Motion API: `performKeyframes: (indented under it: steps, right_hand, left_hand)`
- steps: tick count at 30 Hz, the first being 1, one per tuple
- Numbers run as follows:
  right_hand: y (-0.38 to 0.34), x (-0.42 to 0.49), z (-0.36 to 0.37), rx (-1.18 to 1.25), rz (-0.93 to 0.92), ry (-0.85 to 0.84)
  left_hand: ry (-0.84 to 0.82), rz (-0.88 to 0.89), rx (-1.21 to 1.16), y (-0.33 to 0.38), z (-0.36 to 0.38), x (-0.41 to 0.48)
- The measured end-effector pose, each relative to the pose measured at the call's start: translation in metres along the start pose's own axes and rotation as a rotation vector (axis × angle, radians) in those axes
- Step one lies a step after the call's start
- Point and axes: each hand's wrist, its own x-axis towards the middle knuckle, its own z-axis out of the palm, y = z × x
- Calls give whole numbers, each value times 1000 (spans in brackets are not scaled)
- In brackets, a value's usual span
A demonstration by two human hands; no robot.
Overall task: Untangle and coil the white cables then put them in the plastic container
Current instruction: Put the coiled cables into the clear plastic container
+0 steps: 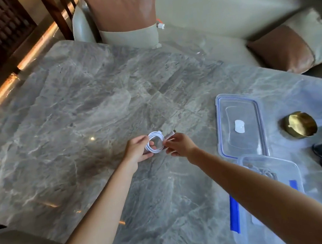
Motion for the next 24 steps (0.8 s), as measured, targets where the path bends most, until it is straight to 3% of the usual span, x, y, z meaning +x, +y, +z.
performKeyframes:
  steps: [5, 10, 13, 16, 20, 24]
  right_hand:
    - [-7, -61, -84, -218, -187, 3]
    - [14, -132, -165, -364, -250, 48]
    - [36, -165, -199, -351, -221, 37]
    - [62, -183, -222, -406, -98, 30]
    - [93, -186, -231, -591, -14, -19]
    - [114, -180, -221, -903, -76, 22]
  left_hand:
    - [-258, 174, 256, 22, 51, -38]
    - [-470, 251, 315, 9, 131, -75]
    - [-466, 340, 493, -7, 175, -92]
    - [-381, 495, 849, -30, 207, -105]
    - [-267, 712, 1292, -60, 233, -121]
    - [-275, 763, 1607, -85, 250, -127]
